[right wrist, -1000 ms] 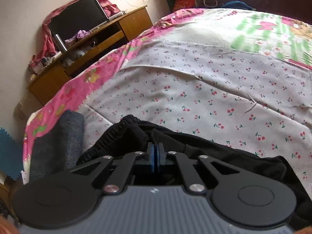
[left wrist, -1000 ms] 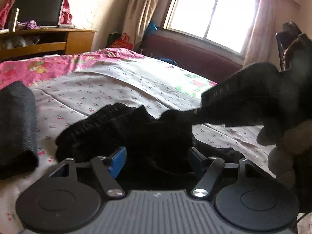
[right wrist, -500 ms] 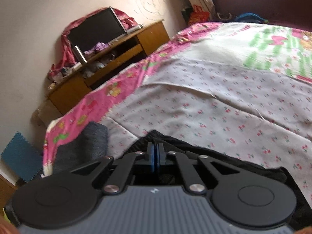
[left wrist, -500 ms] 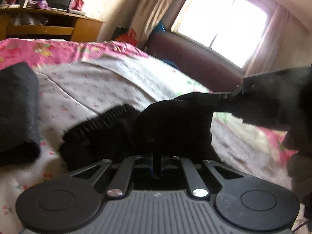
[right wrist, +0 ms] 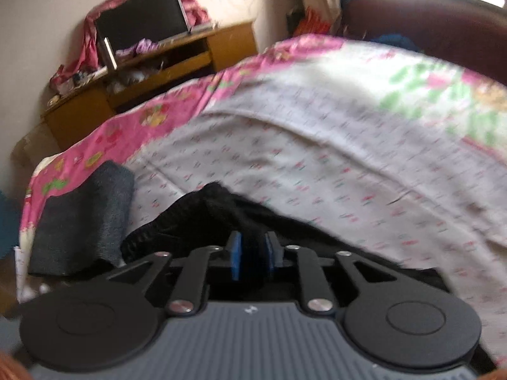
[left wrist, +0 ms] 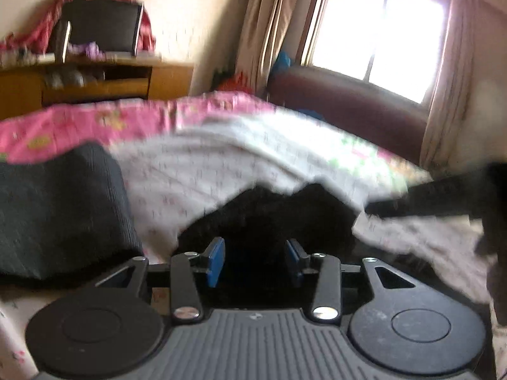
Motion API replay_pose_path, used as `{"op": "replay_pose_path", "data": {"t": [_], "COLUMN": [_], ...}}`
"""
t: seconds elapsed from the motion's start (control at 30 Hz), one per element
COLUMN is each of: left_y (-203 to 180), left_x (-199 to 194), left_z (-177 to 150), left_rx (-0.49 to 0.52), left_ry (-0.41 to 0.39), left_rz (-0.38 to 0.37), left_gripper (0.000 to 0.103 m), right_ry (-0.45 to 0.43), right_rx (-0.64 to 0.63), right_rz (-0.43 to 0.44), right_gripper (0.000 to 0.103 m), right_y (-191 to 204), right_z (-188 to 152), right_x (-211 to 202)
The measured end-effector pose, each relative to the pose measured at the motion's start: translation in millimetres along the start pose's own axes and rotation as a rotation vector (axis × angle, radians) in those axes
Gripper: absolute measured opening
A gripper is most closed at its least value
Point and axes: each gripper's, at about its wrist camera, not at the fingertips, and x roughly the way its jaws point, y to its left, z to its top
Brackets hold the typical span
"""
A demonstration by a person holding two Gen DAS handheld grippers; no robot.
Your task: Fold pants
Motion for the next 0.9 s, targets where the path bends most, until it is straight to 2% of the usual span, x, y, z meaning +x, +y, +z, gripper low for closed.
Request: {"op": "replay_pose_path", "data": {"t": [0.03,0.1,0.23,0.3,0.37,0.4,0.47,0.53,0.63,0.83,0.9], "left_y": [-6,-19,-38,-41,-31,-25,-27,-43,-63,-92,-98], "left_x": [-5,-4,30,60,88,93,85,70,53,49,52], "left_z": [3,8,5,-1,-7,-8,-3,-2,-7,-18,-20], "left_rx": [0.023,0.093,0.153,0.183,0.185,0.161,0.157,0.221,0.277,0.42,0.433], "left_ry": [-0.036,-0.054,0.031,0.122,0.219,0.245,0.228,0.189,0.181,0.235,0.253], "left_rz": [-0.019,-0.058,-0.207,-0.157,-0.056,-0.049,-0.042,-0.02,-0.076,-0.119,-0.129], "left_gripper": [0.055,0.057,0.06,0.06,0.058,0.058,0.058,0.059,0.06,0.061,0.061], "right_ry": [-0.001,0.01,0.033,0.033,0.024,0.019,0.022,0.024,-0.015,-0.109,-0.091], "right_rx": [0.014,0.056,0.137,0.219,0.319,0.358,0.47,0.614,0.763,0.895,0.905], "right_rz": [0.003,-0.007,-0.086,-0.149,-0.21,-0.24,-0.277,-0.239,-0.113,0.107,0.178], "right_gripper": [0.022,0.022,0.024,0.025,0.025,0.025,0.029,0.029,0.029,0.034,0.036], "right_y": [-6,-17,-49,-71,-96,-106,-129,-148,-165,-190,-199], "right_z": [-3,-12,-49,-72,-100,-112,-142,-171,-201,-225,-229], "right_x": [-7,-20,-60,-84,-112,-122,-141,-148,-145,-139,-133]}}
